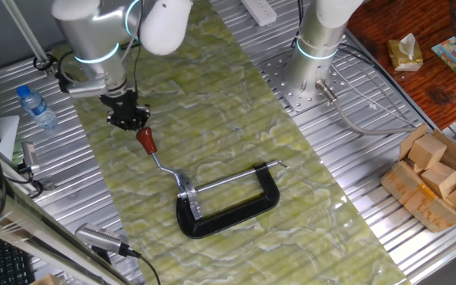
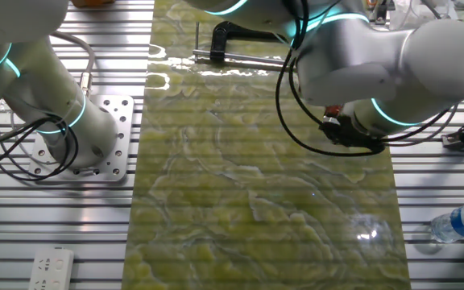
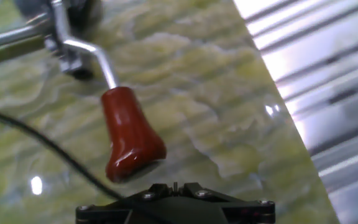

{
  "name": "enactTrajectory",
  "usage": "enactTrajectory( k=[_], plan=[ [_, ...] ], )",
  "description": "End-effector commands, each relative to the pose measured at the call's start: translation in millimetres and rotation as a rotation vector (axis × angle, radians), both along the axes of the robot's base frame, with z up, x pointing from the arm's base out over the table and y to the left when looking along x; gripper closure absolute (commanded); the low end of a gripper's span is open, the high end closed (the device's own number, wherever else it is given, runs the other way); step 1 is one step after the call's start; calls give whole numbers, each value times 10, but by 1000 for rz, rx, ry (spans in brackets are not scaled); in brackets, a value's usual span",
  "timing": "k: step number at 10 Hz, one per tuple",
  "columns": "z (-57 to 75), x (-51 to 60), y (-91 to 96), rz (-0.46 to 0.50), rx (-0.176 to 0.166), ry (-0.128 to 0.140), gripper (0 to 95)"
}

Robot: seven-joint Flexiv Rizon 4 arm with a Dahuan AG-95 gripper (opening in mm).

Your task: Pull up the lever

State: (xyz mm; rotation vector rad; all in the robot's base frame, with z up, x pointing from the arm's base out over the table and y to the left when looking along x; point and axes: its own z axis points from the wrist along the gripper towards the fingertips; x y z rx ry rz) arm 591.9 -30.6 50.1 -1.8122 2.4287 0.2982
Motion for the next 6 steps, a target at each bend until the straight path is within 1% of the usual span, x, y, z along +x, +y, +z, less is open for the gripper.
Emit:
enactTrajectory(
  k=[1,2,4,6],
  plan=[
    [26,-1,18,54,128,19,950],
    [46,0,19,44,144,27,950],
    [109,12,63,34,144,35,950],
    [158,17,104,30,140,37,950]
  ],
)
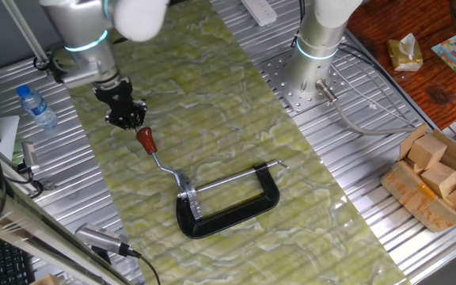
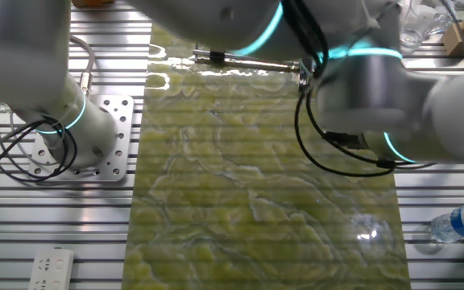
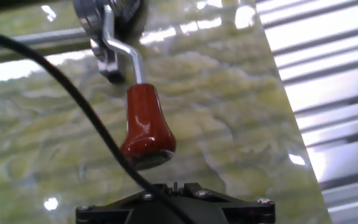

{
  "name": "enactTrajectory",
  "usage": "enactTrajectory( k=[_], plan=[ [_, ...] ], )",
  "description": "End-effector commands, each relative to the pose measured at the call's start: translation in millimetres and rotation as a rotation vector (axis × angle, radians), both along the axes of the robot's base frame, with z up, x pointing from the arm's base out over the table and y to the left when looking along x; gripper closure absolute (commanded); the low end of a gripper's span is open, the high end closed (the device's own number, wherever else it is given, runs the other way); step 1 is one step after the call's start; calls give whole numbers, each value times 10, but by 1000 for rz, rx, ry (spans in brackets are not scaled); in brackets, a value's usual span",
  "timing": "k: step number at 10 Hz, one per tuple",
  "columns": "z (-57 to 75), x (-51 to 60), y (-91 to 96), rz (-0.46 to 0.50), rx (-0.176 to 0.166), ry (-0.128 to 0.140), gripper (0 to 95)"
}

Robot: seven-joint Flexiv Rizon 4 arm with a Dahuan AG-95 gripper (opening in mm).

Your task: Pull up the lever

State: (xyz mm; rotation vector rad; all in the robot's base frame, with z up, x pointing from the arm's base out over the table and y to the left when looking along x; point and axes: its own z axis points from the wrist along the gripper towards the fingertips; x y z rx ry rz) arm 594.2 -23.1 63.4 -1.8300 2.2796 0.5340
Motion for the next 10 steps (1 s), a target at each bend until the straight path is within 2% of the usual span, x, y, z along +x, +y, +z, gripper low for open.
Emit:
enactTrajectory(
  k=[1,3,5,10],
  plan=[
    [32,-8,65,-47,-43,10,950],
    [33,-12,128,-63,-44,15,950],
    [88,-10,187,-76,-49,21,950],
    [201,-13,215,-108,-43,34,950]
  ],
)
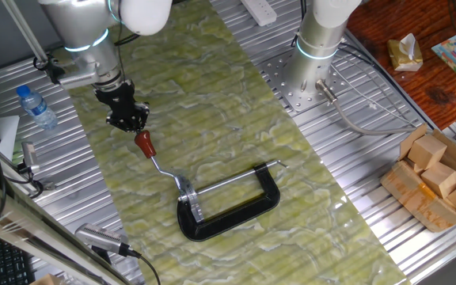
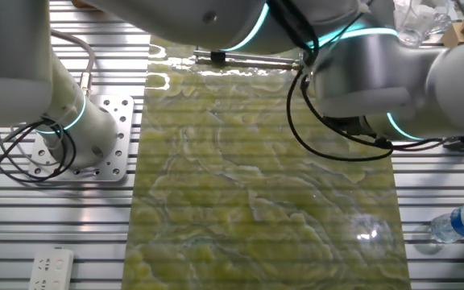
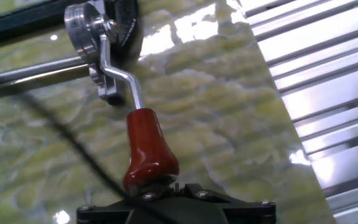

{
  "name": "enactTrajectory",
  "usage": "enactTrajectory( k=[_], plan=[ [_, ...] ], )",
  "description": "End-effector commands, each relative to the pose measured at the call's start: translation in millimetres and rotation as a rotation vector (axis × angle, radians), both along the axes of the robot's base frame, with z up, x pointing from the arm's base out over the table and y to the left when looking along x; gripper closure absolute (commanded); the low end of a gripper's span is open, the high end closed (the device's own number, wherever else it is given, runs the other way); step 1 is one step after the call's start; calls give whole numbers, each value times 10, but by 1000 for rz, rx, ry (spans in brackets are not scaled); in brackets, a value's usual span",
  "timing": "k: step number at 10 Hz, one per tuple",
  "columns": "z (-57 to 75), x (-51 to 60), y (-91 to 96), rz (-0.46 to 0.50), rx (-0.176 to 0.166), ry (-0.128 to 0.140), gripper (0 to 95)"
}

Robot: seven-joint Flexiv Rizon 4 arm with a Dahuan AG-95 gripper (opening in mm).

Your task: Pull up the lever

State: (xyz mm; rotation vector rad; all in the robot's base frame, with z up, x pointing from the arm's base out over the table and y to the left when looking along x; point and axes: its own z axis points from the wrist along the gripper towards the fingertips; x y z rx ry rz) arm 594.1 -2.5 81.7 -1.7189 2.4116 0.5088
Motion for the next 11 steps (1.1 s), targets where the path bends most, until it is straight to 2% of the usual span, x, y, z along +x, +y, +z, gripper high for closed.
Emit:
enactTrajectory(
  k=[1,4,7,8,11],
  plan=[
    [27,-12,12,-10,-1,3,950],
    [34,-13,16,-7,4,-4,950],
    [19,-14,2,-15,63,-23,950],
    [-17,-12,-1,-19,101,-33,950],
    [-69,-6,-2,-22,131,-47,950]
  ],
)
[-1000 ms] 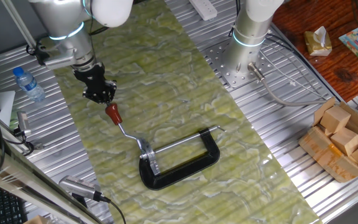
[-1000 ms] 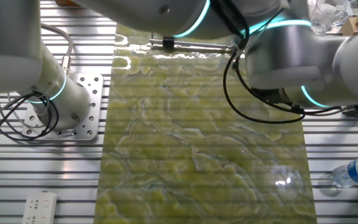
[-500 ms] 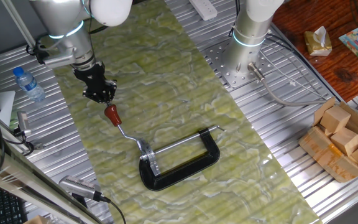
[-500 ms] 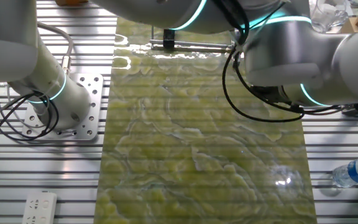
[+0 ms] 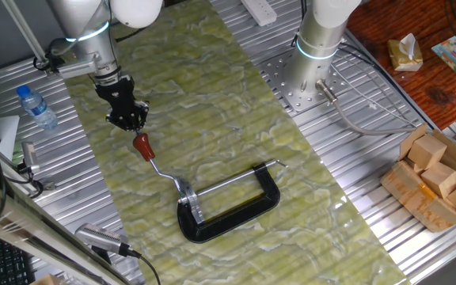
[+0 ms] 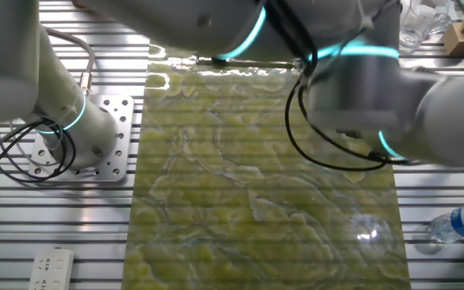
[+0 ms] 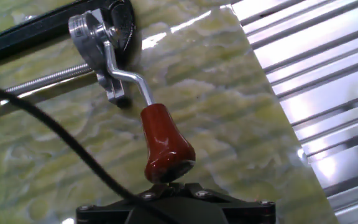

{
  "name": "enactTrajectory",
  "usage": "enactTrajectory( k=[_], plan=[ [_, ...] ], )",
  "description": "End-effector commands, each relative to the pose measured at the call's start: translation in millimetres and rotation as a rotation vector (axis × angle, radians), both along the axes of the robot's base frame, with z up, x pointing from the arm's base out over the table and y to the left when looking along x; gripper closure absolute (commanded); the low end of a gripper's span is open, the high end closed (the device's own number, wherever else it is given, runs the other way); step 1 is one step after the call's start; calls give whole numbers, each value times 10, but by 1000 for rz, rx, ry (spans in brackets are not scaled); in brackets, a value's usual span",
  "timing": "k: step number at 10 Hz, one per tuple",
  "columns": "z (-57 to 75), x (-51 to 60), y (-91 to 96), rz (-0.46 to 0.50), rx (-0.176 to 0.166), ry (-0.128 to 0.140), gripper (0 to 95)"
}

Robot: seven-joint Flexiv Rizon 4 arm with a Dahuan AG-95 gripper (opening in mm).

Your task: Pull up the lever

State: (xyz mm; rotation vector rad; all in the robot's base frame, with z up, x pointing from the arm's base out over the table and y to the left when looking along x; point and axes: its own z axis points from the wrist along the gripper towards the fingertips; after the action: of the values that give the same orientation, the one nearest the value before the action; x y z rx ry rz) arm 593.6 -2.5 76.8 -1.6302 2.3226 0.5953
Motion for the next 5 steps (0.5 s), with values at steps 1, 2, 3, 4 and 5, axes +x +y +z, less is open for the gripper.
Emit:
enactTrajectory(
  k=[1,2,3,4,5],
  plan=[
    [-54,2,-1,14,31,-14,950],
    [-89,3,-3,12,48,-17,950],
    [-129,4,-1,2,75,-12,950],
    [-166,5,6,-8,102,-12,950],
    [-180,6,12,-9,110,-12,950]
  ],
)
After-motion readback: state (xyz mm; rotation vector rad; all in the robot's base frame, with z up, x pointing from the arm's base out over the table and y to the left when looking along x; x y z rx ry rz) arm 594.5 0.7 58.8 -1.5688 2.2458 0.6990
